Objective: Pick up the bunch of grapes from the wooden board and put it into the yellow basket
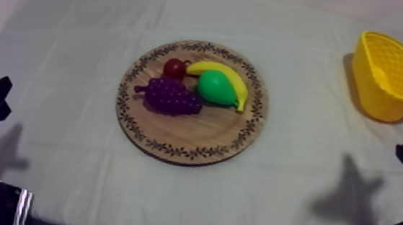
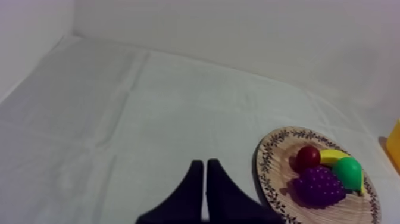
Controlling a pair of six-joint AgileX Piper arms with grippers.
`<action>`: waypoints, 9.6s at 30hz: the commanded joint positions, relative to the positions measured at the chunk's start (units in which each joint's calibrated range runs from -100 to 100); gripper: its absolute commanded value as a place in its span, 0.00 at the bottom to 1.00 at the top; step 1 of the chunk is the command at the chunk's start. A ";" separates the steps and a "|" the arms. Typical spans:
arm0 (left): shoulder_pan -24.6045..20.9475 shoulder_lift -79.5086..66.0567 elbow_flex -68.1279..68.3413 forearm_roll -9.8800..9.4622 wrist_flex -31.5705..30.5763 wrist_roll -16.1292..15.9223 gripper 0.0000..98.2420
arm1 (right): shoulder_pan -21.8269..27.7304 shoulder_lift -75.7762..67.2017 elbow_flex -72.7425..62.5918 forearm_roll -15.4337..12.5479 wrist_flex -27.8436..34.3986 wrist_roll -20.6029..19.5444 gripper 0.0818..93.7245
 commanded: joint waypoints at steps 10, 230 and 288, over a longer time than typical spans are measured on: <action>-0.01 0.00 -0.04 -0.04 -0.03 0.02 0.00 | -5.53 24.90 -21.53 1.40 0.91 -0.78 0.00; -0.01 0.00 -0.04 -0.04 -0.03 0.02 0.00 | 10.17 82.65 -83.19 -10.20 18.87 5.28 0.29; -0.01 0.00 -0.04 -0.04 -0.03 0.02 0.00 | 17.48 88.93 -67.36 -8.72 14.75 2.60 0.63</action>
